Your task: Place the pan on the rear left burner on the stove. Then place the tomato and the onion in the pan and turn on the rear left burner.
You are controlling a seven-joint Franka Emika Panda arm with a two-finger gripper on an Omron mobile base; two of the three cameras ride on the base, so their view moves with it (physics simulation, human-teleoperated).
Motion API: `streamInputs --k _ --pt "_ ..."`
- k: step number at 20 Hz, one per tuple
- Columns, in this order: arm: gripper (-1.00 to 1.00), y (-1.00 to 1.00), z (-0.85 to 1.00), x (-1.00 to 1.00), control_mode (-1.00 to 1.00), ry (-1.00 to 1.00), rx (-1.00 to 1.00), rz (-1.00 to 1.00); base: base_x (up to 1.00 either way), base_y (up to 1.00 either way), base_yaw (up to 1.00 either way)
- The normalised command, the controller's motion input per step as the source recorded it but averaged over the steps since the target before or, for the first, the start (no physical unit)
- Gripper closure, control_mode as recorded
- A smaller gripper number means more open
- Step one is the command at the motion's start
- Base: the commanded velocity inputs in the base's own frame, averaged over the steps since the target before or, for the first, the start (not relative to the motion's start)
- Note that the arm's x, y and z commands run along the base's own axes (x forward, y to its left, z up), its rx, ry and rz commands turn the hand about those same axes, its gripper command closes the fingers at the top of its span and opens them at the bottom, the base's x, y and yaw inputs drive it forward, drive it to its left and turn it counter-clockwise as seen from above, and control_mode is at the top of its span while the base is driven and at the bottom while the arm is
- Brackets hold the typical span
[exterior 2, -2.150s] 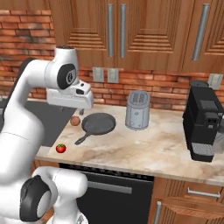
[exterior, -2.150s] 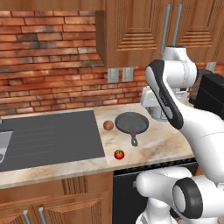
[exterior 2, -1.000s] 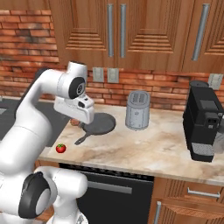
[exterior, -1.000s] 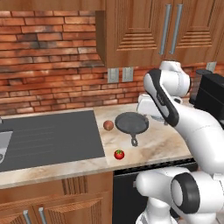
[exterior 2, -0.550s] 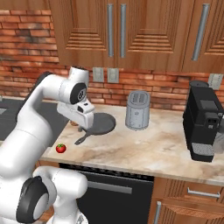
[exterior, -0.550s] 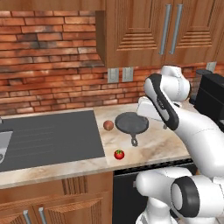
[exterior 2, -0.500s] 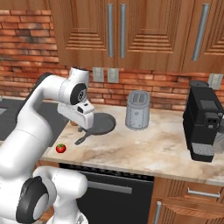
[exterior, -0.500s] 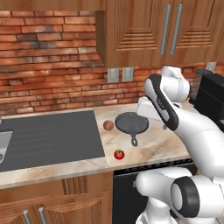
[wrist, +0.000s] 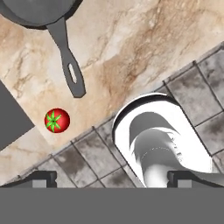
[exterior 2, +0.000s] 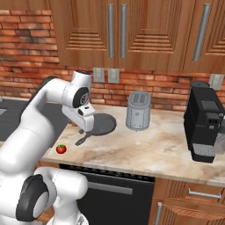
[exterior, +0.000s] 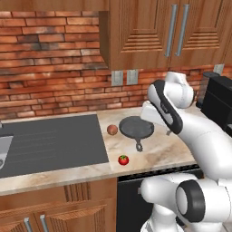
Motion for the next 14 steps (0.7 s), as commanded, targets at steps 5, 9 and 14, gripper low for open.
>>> streamInputs --k 5,9,14 --pt "-1.00 0.00 -0.15 0.22 -1.00 0.05 -0.01 -0.07 0.00 0.00 0.00" --pt "-1.00 0.00 -0.20 0.16 -1.00 0.05 -0.02 -0.02 0.00 0.00 0.00" --pt "-1.00 0.00 -0.16 0.15 -1.00 0.01 -0.03 0.00 0.00 0.00 0.00"
